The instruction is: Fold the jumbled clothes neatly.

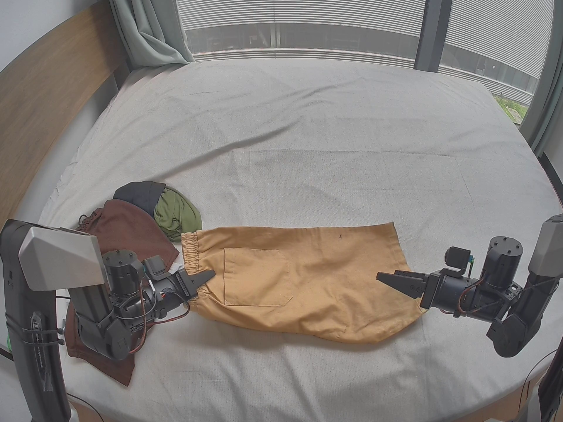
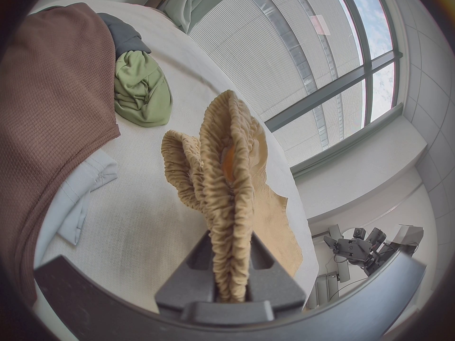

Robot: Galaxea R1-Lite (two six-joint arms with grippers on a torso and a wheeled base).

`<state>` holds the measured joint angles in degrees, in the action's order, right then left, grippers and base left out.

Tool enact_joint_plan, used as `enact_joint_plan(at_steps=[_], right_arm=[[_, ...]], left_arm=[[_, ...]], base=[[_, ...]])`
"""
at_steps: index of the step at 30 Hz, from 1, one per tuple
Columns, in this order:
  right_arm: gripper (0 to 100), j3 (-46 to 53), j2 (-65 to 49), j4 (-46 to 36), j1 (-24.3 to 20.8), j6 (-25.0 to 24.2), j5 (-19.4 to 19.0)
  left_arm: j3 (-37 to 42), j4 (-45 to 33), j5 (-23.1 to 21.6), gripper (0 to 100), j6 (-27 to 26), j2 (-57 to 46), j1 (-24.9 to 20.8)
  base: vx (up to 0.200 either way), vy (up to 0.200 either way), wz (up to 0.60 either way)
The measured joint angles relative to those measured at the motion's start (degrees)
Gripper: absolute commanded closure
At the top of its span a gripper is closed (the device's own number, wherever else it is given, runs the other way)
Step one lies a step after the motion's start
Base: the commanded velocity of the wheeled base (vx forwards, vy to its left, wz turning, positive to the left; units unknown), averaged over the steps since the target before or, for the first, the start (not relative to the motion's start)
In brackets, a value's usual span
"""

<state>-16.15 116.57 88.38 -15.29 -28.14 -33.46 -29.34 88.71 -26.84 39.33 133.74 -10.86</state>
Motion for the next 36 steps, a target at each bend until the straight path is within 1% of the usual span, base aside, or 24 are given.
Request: enact_joint_plan(at_steps=[7, 13, 28, 36], right_arm=[[0, 0.00, 0.09, 0.00, 0.05, 0.02, 0.00], [0, -0.02, 0.17, 0.00, 0.02, 0.02, 0.00], [0, -0.02, 0.24, 0.00, -0.04, 0.06, 0.00], [0, 0.00, 0.28, 0.00, -0.23, 0.04, 0.00]], left_arm=[[-0.04, 0.00, -0.24, 100, 0.11, -0.52, 1.00], [0.00, 0.00, -3.07, 100, 0.17, -0.83, 2.74], [0.10, -0.04, -3.50, 100, 0.22, -1.33, 4.11], [0.11, 0.02, -5.61, 100, 0.22, -1.50, 5.55]], base=[[0.000, 0.000, 0.00], [0.000, 0.000, 0.00], [0.000, 0.000, 0.00], [0.000, 0.000, 0.00]])
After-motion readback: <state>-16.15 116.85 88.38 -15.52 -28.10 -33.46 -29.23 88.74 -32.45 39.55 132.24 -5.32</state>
